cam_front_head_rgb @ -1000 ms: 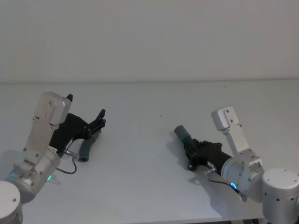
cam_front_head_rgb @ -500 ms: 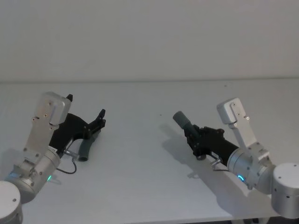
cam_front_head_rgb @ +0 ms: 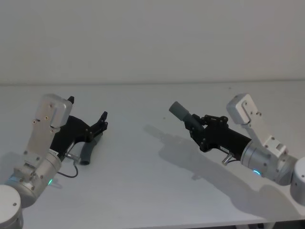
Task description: Use both hands to pick up one end of the pipe from the table, align the ends, and insert them.
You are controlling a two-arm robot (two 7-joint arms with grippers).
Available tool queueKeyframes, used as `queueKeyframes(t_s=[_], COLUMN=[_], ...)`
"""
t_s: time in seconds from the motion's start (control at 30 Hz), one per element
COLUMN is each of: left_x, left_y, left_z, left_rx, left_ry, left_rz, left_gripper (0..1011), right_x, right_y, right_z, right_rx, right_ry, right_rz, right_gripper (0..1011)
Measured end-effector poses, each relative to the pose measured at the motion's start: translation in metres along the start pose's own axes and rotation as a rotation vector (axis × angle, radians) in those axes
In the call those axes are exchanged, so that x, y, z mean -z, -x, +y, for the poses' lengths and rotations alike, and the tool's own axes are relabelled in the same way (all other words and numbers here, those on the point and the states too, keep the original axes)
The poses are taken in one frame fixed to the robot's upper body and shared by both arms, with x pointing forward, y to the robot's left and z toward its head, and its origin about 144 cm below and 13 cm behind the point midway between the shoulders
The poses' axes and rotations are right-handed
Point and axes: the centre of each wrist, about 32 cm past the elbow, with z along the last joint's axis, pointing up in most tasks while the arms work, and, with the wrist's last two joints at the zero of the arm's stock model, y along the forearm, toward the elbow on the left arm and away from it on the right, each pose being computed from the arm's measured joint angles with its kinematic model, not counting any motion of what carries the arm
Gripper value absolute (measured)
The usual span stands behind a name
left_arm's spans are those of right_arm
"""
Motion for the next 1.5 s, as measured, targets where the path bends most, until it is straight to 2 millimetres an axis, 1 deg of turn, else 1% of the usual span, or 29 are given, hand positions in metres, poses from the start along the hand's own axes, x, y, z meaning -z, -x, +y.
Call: queueKeyframes(t_s=[0.37,0.5,0.63,0.8,0.83,1.23,1.5], left_x=[0.000,0.000,0.000,0.000,0.000,0.000,0.000], left_y=[0.000,0.000,0.000,0.000,0.000,0.000,0.000], left_z=[0.000,0.000,0.000,0.000,0.000,0.000,0.000], left_rx=[0.000,0.000,0.000,0.000,0.000,0.000,0.000], left_ry=[0.000,0.000,0.000,0.000,0.000,0.000,0.000], left_rz=[0.000,0.000,0.000,0.000,0.000,0.000,0.000], left_gripper=[1001,1001,1002,1001,1001,1001,1001], right_x=[0.000,-0.001,0.000,-0.001,-0.001,-0.003,-0.007], right_y=[-0.025,-0.037,-0.044,-0.059,-0.059,-0.086,-0.097], right_z=[-0.002,-0.001,0.000,0.004,0.004,0.019,0.032], right_rx=[-0.147,-0.212,-0.257,-0.352,-0.352,-0.547,-0.649], right_ry=[-0.064,-0.085,-0.092,-0.109,-0.109,-0.135,-0.153], right_rz=[-0.137,-0.196,-0.232,-0.313,-0.313,-0.495,-0.599], right_gripper=[234,234,234,233,233,233,233])
